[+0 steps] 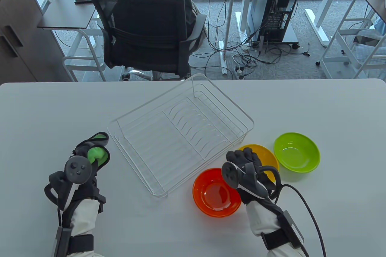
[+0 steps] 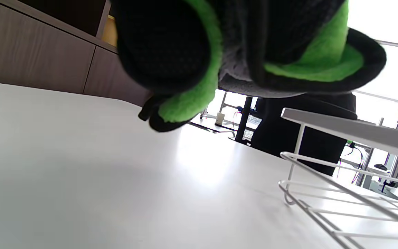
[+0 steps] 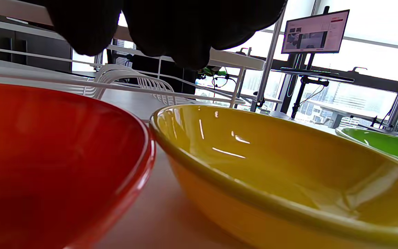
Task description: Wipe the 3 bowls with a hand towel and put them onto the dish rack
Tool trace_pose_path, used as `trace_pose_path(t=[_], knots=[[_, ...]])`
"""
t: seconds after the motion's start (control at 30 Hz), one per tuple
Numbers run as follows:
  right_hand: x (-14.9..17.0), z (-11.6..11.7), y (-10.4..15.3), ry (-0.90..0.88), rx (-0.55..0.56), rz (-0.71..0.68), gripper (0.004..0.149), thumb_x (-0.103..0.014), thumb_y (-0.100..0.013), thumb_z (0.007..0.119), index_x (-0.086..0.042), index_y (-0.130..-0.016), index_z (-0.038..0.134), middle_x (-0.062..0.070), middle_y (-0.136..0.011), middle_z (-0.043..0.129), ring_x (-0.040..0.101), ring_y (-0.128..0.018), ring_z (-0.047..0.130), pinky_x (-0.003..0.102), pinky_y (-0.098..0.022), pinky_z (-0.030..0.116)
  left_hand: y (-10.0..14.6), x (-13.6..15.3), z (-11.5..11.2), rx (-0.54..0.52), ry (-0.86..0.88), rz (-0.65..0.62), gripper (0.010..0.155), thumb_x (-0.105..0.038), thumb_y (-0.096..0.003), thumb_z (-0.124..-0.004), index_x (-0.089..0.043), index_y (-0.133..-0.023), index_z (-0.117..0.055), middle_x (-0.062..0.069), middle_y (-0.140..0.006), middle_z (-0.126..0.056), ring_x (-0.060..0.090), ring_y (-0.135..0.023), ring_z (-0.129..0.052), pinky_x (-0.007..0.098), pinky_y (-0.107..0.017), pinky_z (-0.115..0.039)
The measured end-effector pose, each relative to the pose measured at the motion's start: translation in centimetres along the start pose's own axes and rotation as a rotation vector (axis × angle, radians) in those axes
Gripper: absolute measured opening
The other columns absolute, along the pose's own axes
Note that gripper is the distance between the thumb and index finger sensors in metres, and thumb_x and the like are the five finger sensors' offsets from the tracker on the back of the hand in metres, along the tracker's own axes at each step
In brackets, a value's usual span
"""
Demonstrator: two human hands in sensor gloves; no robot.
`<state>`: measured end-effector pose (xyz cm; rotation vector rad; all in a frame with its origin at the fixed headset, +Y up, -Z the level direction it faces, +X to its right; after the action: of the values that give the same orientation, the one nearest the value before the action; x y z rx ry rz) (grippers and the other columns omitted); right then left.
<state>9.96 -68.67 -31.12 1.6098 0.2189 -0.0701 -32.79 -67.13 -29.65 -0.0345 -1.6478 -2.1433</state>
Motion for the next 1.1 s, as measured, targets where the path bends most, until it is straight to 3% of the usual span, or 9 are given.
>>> trace_pose_path(t=[0.2,0.57,0.8,1.1], knots=[[-1.8,1.0,-0.9,0.045,-0.067,-0.049,0.072,-0.043,-0.042,0.083,-0.027,-0.108,0.058,0.005,-0.106,0.069,0.033,-0.099,0.065,0.046,-0.074,0.058,0.3,-1.1,0.5,-0.022,0.009,-0.056,0.058,-0.033,-0.0514,-0.082,-0.015,-0.103,-0.062,0.027,-0.091,-0.081,0.04,-0.062,-0.098,0.029,-0.037,-0.094],[-1.9,3.1,-2.1,0.055,-0.216,-0.048,0.071,-0.038,-0.044,0.082,-0.029,-0.108,0.054,0.003,-0.111,0.061,0.032,-0.106,0.054,0.045,-0.077,0.053,0.3,-1.2,-0.3,0.012,-0.014,-0.071,0.058,-0.033,-0.0517,-0.082,-0.015,-0.104,-0.062,0.027,-0.091,-0.081,0.04,-0.063,-0.098,0.03,-0.037,-0.094],[-2.9,3.9,-1.9,0.164,-0.195,-0.067,0.067,-0.037,-0.044,0.083,-0.03,-0.105,0.058,0.001,-0.105,0.067,0.032,-0.107,0.05,0.046,-0.078,0.049,0.3,-1.3,-0.5,0.023,-0.028,-0.075,0.059,-0.033,-0.0518,-0.081,-0.015,-0.104,-0.061,0.027,-0.091,-0.081,0.041,-0.063,-0.097,0.03,-0.038,-0.093],[-3.3,4.0,-1.8,0.215,-0.137,-0.079,0.056,-0.035,-0.043,0.083,-0.027,-0.096,0.069,0.001,-0.094,0.078,0.032,-0.104,0.058,0.047,-0.076,0.054,0.4,-1.5,-0.6,0.033,-0.038,-0.079,0.059,-0.033,-0.052,-0.081,-0.014,-0.104,-0.061,0.028,-0.092,-0.08,0.041,-0.064,-0.097,0.03,-0.038,-0.093]])
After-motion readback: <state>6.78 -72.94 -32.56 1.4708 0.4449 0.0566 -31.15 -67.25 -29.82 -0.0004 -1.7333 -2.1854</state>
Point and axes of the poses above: the tracker on the back of each hand, its own x axis roughly to the little-finger side, its own y axis roughly from the fingertips to the wrist, z = x × y, the point moved 1 cm from there along -y, roughly from the wrist to the fingertips
